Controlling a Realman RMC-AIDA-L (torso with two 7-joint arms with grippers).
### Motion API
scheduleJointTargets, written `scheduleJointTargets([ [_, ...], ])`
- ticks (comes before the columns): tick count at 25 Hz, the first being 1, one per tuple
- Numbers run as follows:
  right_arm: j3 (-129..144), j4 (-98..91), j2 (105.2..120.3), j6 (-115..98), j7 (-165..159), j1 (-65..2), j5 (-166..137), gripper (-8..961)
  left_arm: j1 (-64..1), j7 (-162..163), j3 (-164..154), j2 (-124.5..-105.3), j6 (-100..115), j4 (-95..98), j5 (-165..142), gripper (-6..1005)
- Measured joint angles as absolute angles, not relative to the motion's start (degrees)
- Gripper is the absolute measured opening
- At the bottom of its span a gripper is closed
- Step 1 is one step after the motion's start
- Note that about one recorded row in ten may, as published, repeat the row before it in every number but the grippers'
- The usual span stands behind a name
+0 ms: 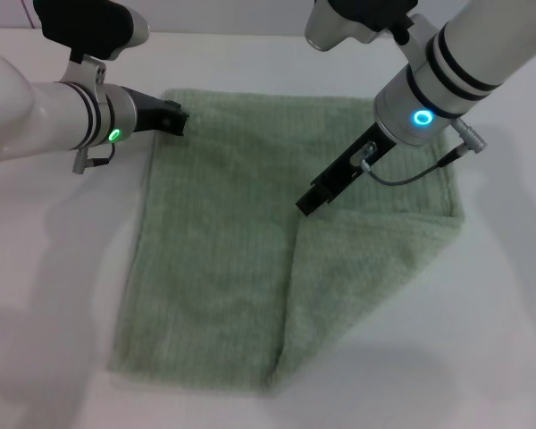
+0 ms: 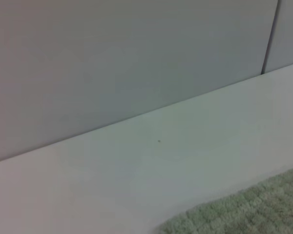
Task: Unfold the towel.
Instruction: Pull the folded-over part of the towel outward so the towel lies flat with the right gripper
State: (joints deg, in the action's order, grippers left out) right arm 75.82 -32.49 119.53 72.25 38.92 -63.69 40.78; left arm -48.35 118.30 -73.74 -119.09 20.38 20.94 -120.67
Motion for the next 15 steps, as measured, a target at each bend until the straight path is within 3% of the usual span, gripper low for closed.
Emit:
scheduleJointTargets([
  [1, 76.1, -32.0, 119.56, 72.0, 39.0, -63.7, 40.8, 328, -48.3, 118.3, -73.7, -119.09, 20.4, 20.9, -120.7, -1],
  [7, 76.2, -30.2, 119.62, 71.1, 39.3, -64.1, 40.9, 369, -48.3, 118.3, -73.7, -119.09, 20.4, 21.0, -120.7, -1],
  [15, 77.1, -29.9, 119.63, 70.8, 39.4, -64.2, 41.3, 321, -48.3, 118.3, -73.7, -119.09, 20.2, 21.0, -120.5, -1],
])
